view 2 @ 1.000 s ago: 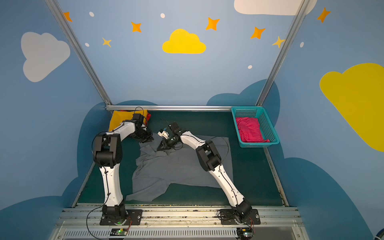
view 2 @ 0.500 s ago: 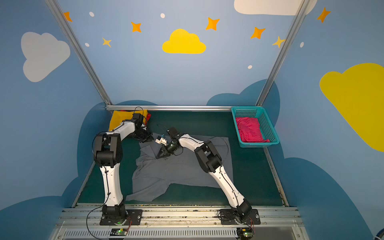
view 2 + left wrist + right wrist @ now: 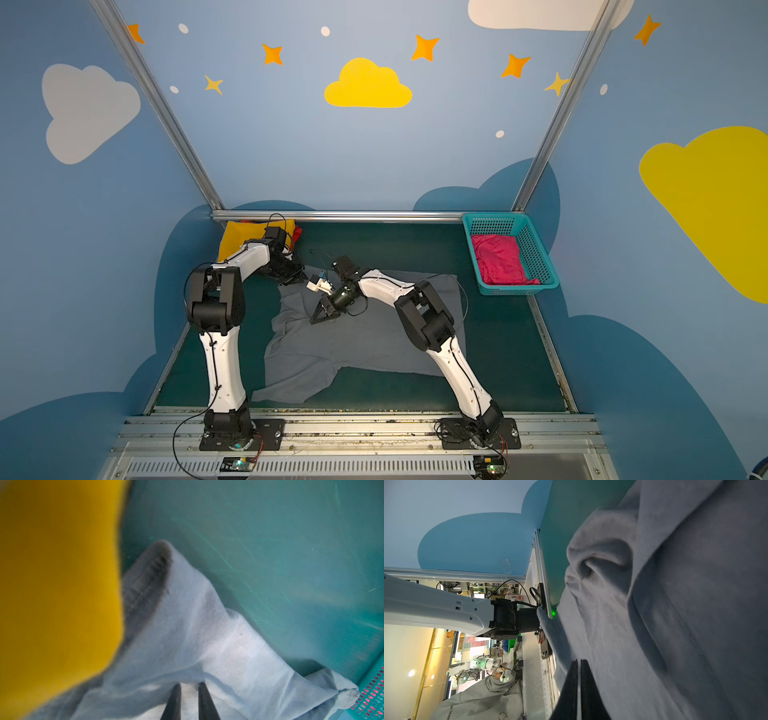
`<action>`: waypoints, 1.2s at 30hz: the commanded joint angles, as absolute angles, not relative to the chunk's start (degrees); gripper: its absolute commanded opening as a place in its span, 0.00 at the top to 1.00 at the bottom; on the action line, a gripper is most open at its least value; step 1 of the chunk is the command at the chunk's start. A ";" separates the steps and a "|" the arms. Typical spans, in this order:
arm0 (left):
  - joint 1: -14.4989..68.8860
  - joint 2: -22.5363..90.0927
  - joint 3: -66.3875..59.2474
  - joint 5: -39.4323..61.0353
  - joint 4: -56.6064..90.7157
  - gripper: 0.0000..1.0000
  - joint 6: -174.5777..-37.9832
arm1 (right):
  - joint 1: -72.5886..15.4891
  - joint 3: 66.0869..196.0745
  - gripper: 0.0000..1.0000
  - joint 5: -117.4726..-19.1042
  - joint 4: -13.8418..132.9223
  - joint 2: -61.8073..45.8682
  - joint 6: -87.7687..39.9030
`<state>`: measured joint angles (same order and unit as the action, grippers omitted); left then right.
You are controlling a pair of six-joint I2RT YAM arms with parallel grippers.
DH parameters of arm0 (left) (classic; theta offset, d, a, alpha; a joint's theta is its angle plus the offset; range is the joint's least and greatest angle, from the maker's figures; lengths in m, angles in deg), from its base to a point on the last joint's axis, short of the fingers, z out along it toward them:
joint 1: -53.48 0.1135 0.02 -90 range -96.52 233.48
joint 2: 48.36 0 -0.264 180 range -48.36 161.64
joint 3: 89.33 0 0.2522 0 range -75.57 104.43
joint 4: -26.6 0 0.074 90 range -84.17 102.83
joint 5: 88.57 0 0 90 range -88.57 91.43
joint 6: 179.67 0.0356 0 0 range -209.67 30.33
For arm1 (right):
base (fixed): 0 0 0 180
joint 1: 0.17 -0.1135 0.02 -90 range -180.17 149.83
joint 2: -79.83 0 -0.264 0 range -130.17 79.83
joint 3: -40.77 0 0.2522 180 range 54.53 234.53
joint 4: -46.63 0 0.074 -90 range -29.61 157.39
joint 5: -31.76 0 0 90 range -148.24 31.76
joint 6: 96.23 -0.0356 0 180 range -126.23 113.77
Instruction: Fold and stack the t-shirts
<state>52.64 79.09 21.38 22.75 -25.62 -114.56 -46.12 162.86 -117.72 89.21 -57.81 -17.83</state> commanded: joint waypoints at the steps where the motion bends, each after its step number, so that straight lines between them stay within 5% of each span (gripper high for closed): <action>1: 53.23 77.30 18.29 18.92 -26.53 0.81 -114.65 | -45.11 163.58 0.88 -116.40 85.83 -55.55 -19.69; 14: 52.15 68.66 8.04 20.02 -23.54 0.81 -115.00 | -42.01 185.22 0.93 -111.67 82.61 -74.34 -39.36; 24: 52.24 63.30 4.19 17.16 -26.43 0.80 -114.10 | -40.49 182.72 0.95 -108.30 83.70 -76.03 -41.37; 36: 52.24 66.78 10.16 16.74 -32.69 0.55 -112.98 | -40.13 181.03 0.96 -107.72 83.22 -74.97 -41.35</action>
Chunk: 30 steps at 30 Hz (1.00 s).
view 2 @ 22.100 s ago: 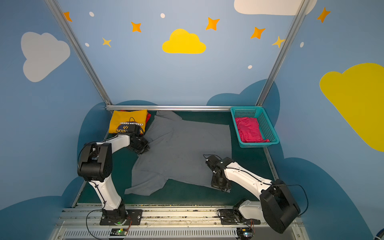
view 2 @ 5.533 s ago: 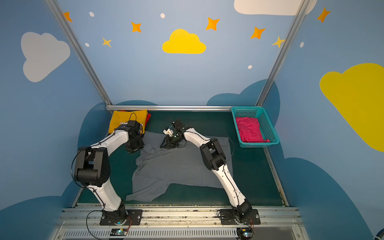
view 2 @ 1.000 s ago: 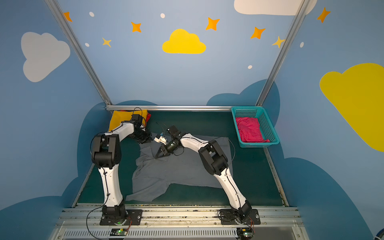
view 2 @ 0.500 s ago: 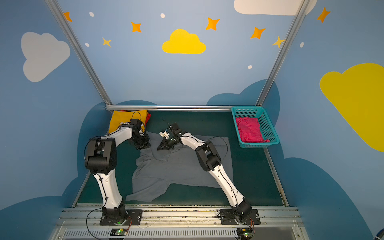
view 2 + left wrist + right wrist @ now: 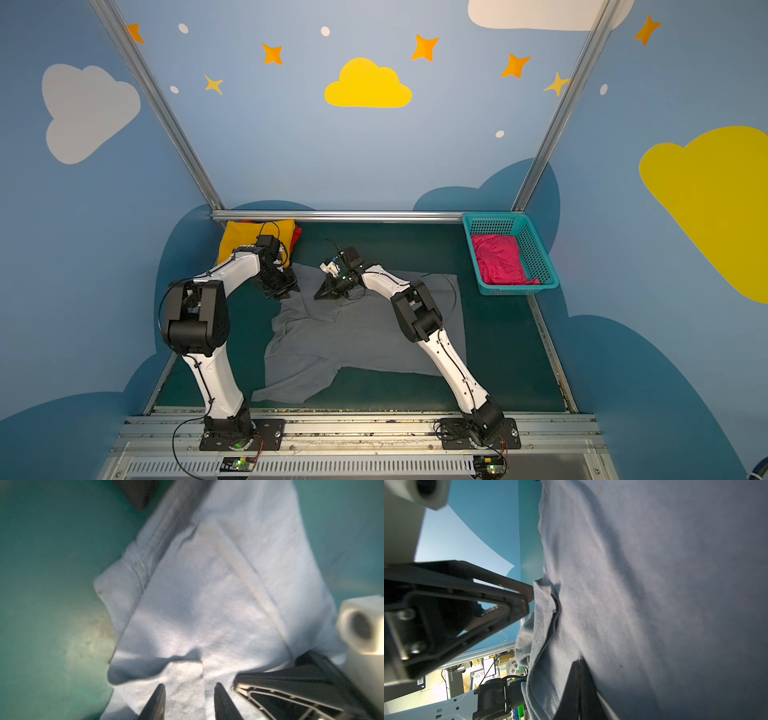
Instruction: Fold and stack the t-shirts
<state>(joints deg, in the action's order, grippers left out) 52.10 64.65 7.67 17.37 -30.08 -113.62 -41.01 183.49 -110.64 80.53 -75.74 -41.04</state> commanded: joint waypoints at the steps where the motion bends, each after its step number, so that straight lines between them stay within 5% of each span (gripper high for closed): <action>1: 52.20 67.44 10.69 16.96 -32.69 0.54 -113.20 | -40.16 180.72 0.96 -107.75 83.05 -74.90 -41.36; 16: 50.43 73.75 15.08 16.28 -35.91 0.60 -115.73 | -39.48 178.49 0.97 -107.50 81.82 -74.54 -41.62; 30: 49.96 71.80 15.79 11.87 -38.16 0.94 -115.42 | -39.17 177.94 0.97 -107.51 81.11 -74.64 -41.91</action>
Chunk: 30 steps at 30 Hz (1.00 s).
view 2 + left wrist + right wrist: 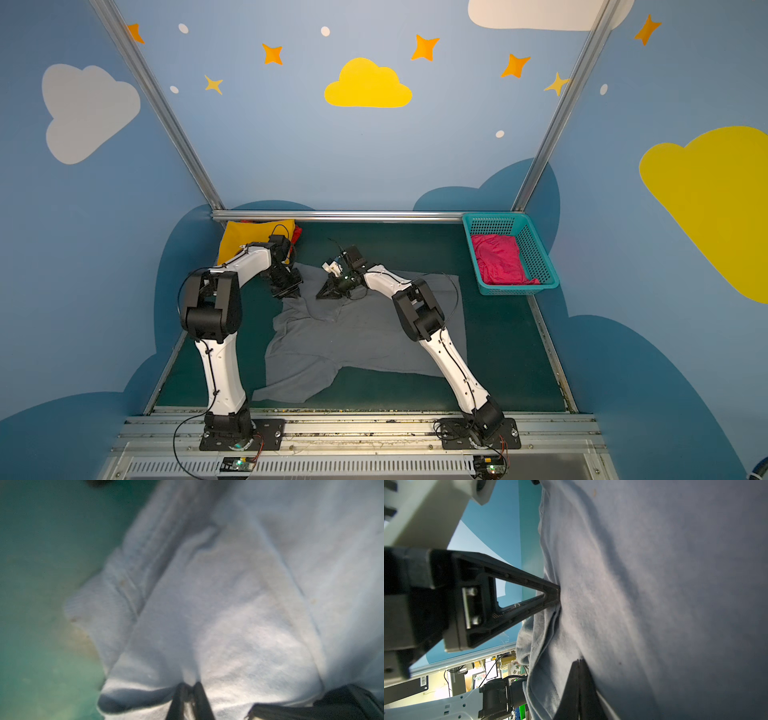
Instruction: Fold and stack the t-shirts
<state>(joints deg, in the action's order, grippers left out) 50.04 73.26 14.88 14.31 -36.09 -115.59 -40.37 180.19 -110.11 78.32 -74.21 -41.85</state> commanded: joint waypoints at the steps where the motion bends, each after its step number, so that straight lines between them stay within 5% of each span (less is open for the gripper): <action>1: 49.91 71.08 15.54 11.73 -38.14 0.95 -115.49 | -39.19 177.80 0.97 -107.52 80.93 -74.60 -41.92; 14: 49.96 57.50 7.92 9.87 -37.66 0.95 -116.55 | -39.18 177.40 0.98 -107.81 80.19 -74.69 -42.39; 26: 50.03 51.45 -3.52 5.31 -37.94 0.86 -118.30 | -39.25 177.09 0.98 -108.37 80.04 -74.47 -42.43; 30: 50.40 50.50 -2.94 2.32 -39.75 0.76 -118.94 | -39.21 177.16 0.96 -109.18 80.08 -73.83 -42.36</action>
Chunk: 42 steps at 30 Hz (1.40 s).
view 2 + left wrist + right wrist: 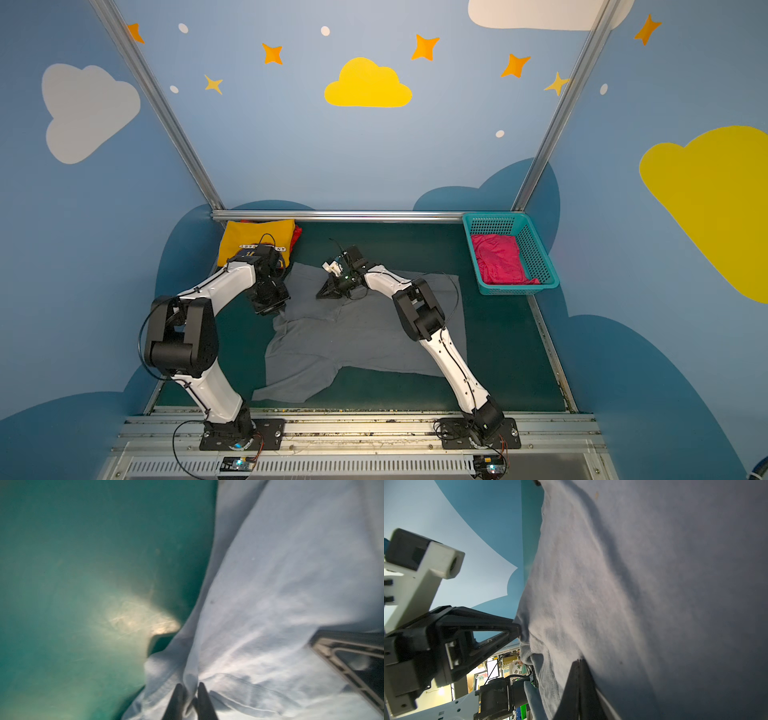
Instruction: Fold and stack the t-shirts
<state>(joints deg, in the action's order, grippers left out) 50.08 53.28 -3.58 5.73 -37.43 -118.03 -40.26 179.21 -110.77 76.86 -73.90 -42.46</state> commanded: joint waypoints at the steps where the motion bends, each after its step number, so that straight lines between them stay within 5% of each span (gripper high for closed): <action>1: 50.46 49.91 -2.53 1.82 -40.08 0.73 -119.09 | -39.28 177.31 0.95 -109.53 80.19 -73.51 -42.30; 7: 50.45 46.67 3.19 -1.63 -43.70 0.53 -119.37 | -39.10 180.88 0.86 -111.48 85.04 -70.07 -38.98; 11: 49.50 45.20 6.77 0.37 -41.94 0.52 -119.39 | -38.24 182.65 0.83 -112.83 88.29 -65.99 -36.56; 19: 45.89 56.35 14.08 10.74 -32.05 0.62 -118.54 | -33.07 182.85 0.75 -110.94 97.06 -57.82 -30.43; 28: 44.91 72.42 22.33 18.36 -25.58 0.71 -117.50 | -20.60 179.92 0.74 -89.48 118.12 -50.61 -16.56; 42: 46.77 83.03 20.93 16.10 -21.50 0.76 -121.13 | -7.00 168.64 0.60 -63.73 121.64 -48.26 -14.31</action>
<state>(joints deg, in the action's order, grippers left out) 46.37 80.54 23.41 19.01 -21.27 -120.09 -7.61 169.33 -69.66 119.83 -48.92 -15.03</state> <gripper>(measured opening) 0.245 0.403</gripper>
